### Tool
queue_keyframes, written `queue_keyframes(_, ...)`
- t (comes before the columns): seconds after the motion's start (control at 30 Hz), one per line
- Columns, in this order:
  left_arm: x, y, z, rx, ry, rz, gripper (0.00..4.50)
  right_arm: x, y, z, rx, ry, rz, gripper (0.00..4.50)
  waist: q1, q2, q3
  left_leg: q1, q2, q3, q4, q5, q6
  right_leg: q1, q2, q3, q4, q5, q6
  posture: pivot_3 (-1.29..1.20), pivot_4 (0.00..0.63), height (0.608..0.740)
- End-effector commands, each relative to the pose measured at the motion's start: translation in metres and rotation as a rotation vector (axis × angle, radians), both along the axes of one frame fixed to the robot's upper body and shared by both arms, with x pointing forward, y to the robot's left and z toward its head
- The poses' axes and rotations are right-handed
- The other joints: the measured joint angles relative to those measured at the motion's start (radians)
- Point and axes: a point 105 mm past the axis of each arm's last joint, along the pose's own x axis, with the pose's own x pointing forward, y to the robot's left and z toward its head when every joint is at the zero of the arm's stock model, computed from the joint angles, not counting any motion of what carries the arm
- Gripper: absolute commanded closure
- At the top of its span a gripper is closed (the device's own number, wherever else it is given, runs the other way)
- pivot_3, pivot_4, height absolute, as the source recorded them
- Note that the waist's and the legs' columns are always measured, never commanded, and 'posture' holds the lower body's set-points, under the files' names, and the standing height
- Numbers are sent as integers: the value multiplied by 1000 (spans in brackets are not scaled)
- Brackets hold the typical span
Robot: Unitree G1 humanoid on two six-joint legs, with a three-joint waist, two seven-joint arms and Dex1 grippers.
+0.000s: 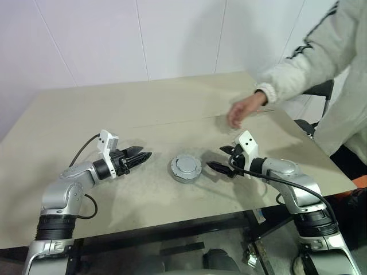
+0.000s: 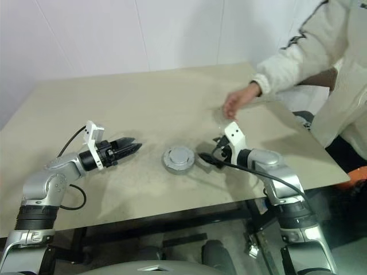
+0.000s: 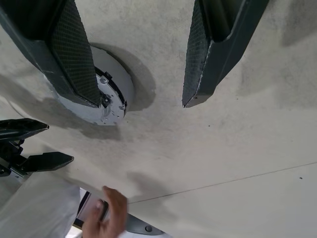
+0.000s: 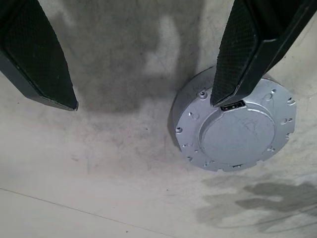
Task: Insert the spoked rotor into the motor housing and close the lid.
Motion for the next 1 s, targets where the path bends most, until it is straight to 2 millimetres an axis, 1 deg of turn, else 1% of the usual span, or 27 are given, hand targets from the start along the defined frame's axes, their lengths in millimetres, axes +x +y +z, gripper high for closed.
queue_keyframes(0.03,1,2,13,1,-51,-2,1712,3,1,10,10,-45,1,27,0,0,0,0,0,0,0,0,0,0,0,0,0,0,0,0,0,740)
queue_keyframes(0.2,1,2,13,2,-51,-1,1712,5,-1,8,3,-46,-15,27,0,0,0,0,0,0,0,0,0,0,0,0,0,0,0,0,0,740)
queue_keyframes(1.0,2,3,11,4,-56,4,1712,5,5,6,6,-49,-5,27,0,0,0,0,0,0,0,0,0,0,0,0,0,0,0,0,0,740)
